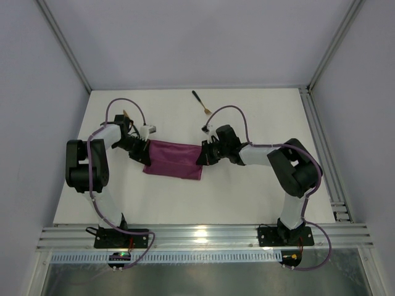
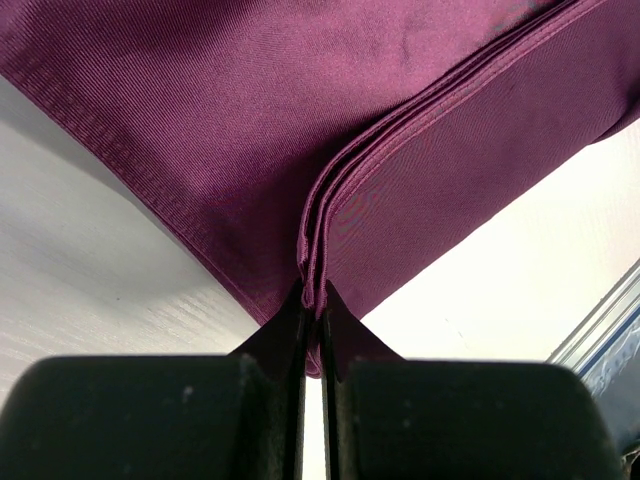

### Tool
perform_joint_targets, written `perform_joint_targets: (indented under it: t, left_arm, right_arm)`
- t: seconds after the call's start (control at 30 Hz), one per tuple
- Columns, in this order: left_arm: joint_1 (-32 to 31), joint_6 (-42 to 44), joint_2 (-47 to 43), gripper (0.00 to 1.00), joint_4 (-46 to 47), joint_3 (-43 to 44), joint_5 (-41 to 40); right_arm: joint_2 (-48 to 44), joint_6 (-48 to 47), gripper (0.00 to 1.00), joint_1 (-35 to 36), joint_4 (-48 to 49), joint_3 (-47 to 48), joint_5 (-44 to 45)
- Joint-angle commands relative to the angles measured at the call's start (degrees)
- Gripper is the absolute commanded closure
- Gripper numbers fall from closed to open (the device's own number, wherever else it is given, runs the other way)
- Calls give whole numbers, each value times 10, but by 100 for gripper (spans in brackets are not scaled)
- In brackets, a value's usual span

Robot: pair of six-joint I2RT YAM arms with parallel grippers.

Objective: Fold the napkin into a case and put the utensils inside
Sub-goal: Smooth out the 2/3-rectangle-folded napkin at the center of the board.

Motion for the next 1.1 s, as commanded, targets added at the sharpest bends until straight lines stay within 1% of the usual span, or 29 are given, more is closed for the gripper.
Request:
perform_joint_targets:
  t: [0.0,0.17,0.2,0.23,0.27,0.3,0.37,0.4,0.5,0.63,0.67,0.7,0.73,0.77,0.83,0.87,0.9,0.93,1.0,1.03,1.07]
  left_arm:
    - [-1,-9,-26,98,12,8,6]
    - [-1,-15,-31,98,21,6,1]
    - [-1,-14,-32,96,19,6,2]
    - [-1,-11,-33,87,18,4,5]
    - [-1,-10,-39,82,18,3,7]
    - [-1,-11,-42,76,20,3,9]
    - [-1,-15,-51,71,27,6,9]
    - [-1,-21,-61,65,29,8,9]
    - [-1,-29,-81,50,33,14,9]
    - [-1,-31,-112,42,39,21,9]
    - [-1,-33,-122,42,41,22,9]
    - [-21,-36,-145,42,44,22,9]
    - [-27,-41,-159,43,45,22,-3]
    - [-38,-38,-172,45,44,22,-11]
    - [-98,-23,-202,49,32,20,-26]
    - [-125,-19,-205,51,27,20,-33]
    - [-154,-17,-204,51,24,21,-40]
    - [-211,-17,-195,51,26,21,-42]
    - [-259,-21,-181,47,38,20,-42]
    - [-292,-25,-166,45,61,15,-38]
    - [-305,-28,-159,42,72,13,-32]
  right_arm:
    - [0,-6,96,-1,9,1,-3]
    - [6,-9,96,-3,17,-8,2]
    - [5,-8,96,-2,20,-10,0]
    - [9,-6,96,-2,24,-10,-2]
    - [10,-6,96,-2,24,-10,-3]
    - [14,-5,96,-2,31,-9,-7]
    - [23,1,96,-2,34,-8,-10]
    - [24,1,96,-2,39,-8,-10]
    - [30,7,96,-2,46,-9,-9]
    - [32,9,96,-3,48,-9,-7]
    - [33,9,96,-2,49,-9,-6]
    - [33,9,96,-2,49,-10,-6]
    - [32,10,96,-2,50,-11,-6]
    - [31,14,96,-2,51,-13,-6]
    - [31,17,96,-2,59,-15,-10]
    - [31,19,96,-2,60,-15,-11]
    - [30,19,96,-2,60,-14,-13]
    - [30,19,96,-2,60,-14,-15]
    - [31,20,96,-2,60,-13,-22]
    - [30,18,96,-2,60,-13,-23]
    - [30,19,96,-2,59,-13,-23]
